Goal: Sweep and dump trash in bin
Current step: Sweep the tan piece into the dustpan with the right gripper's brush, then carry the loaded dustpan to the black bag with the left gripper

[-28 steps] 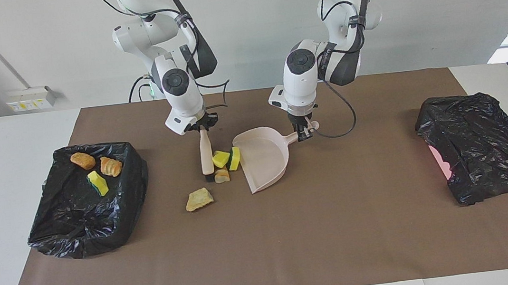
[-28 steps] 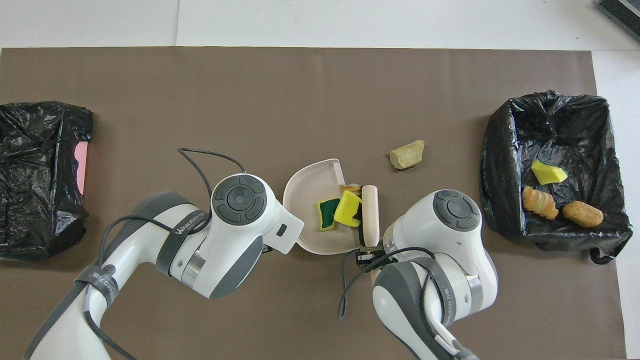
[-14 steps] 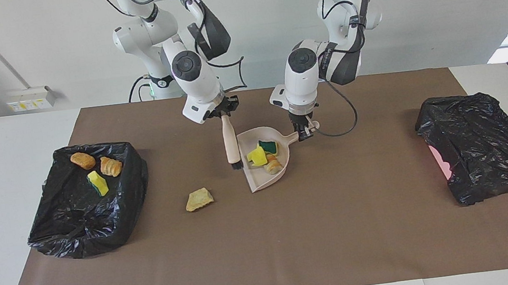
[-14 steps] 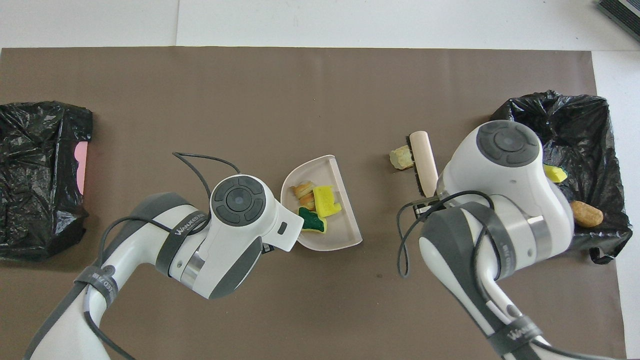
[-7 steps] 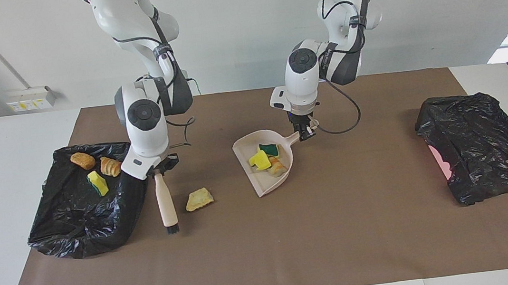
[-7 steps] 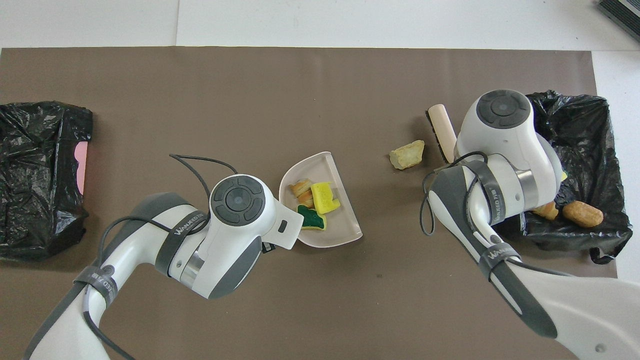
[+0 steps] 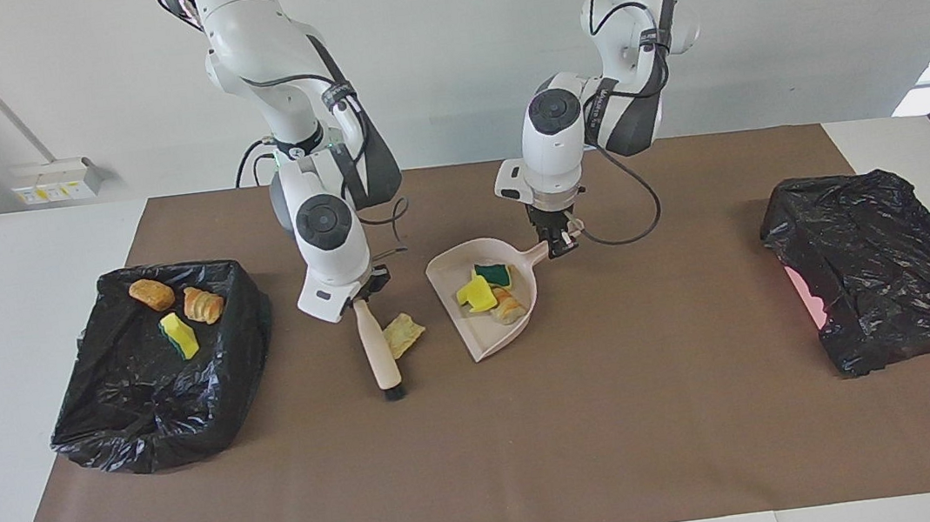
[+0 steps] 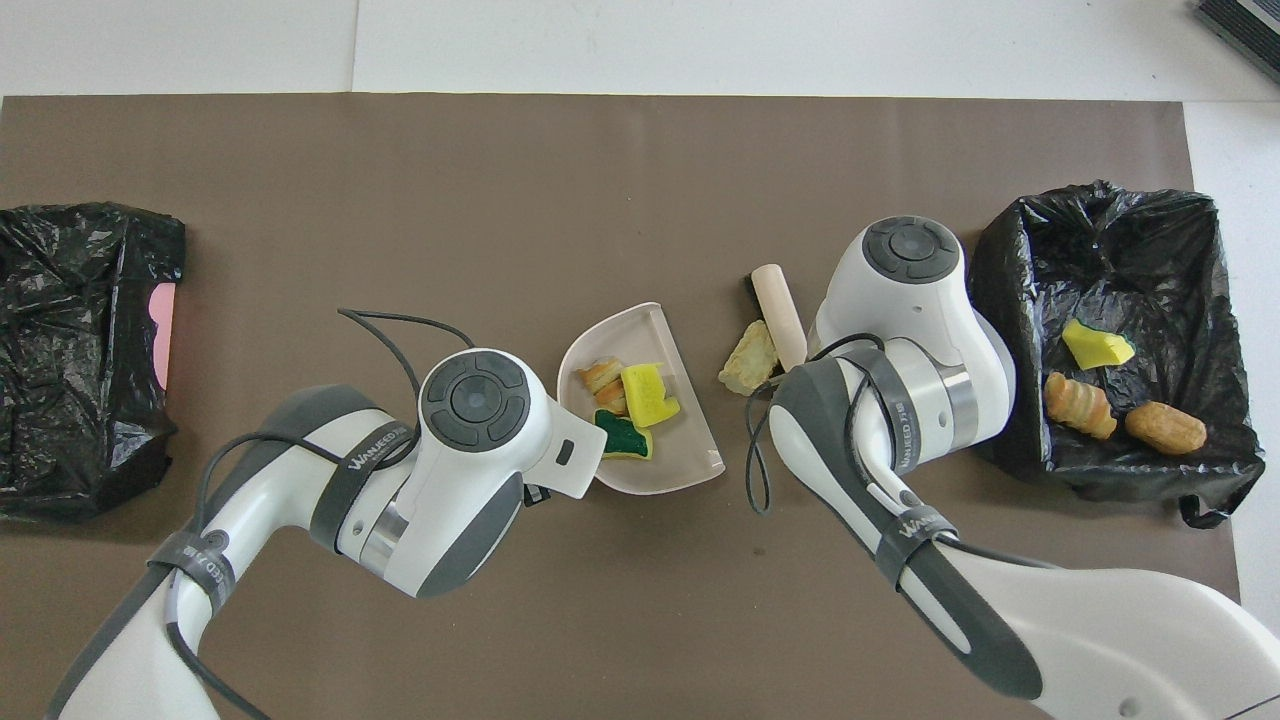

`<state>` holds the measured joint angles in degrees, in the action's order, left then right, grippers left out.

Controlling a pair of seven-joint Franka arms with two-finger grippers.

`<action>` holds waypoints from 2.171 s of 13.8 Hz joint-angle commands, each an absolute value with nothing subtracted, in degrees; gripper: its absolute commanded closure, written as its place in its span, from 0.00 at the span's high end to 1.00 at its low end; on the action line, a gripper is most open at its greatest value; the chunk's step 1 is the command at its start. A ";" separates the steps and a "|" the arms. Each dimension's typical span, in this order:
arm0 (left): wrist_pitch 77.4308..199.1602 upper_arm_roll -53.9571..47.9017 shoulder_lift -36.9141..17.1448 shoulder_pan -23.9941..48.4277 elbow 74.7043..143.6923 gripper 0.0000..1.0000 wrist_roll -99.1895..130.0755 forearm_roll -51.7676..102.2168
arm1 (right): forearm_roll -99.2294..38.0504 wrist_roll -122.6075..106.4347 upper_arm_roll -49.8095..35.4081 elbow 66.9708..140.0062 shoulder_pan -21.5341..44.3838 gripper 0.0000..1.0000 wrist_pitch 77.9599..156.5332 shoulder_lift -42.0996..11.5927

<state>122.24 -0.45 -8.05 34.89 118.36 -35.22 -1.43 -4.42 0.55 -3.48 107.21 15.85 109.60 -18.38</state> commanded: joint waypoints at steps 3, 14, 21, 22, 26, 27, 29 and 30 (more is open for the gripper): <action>123.05 -0.09 -6.33 34.89 120.50 0.00 -33.66 -2.55 | -14.93 0.52 -3.78 110.13 21.44 0.00 111.45 -15.91; 123.22 -0.09 -7.03 32.78 119.62 0.00 -34.98 -2.20 | -9.59 19.23 -3.69 108.11 24.17 0.00 104.52 -11.26; 122.26 0.09 -5.81 29.63 118.57 0.00 -43.65 -2.02 | -9.32 25.72 -3.87 110.56 25.21 0.00 92.90 -1.59; 121.12 0.09 -4.15 27.88 118.56 0.00 -46.81 -2.02 | -9.84 28.01 -3.95 113.00 27.57 0.00 93.42 0.07; 117.07 0.09 1.04 20.50 118.56 0.00 -55.08 -2.02 | -16.68 29.88 -4.31 125.31 31.99 0.00 103.68 6.94; 116.64 0.09 2.01 18.39 118.56 0.00 -58.41 -2.02 | -17.05 30.23 -4.39 126.20 34.34 0.00 104.49 6.86; 114.27 0.18 4.03 13.48 118.56 0.00 -61.78 -2.02 | -17.14 32.42 -4.39 127.70 36.12 0.00 105.20 6.68; 113.56 0.18 4.65 9.97 118.48 0.00 -63.01 -2.02 | -17.49 32.95 -4.57 128.92 36.91 0.00 106.51 6.77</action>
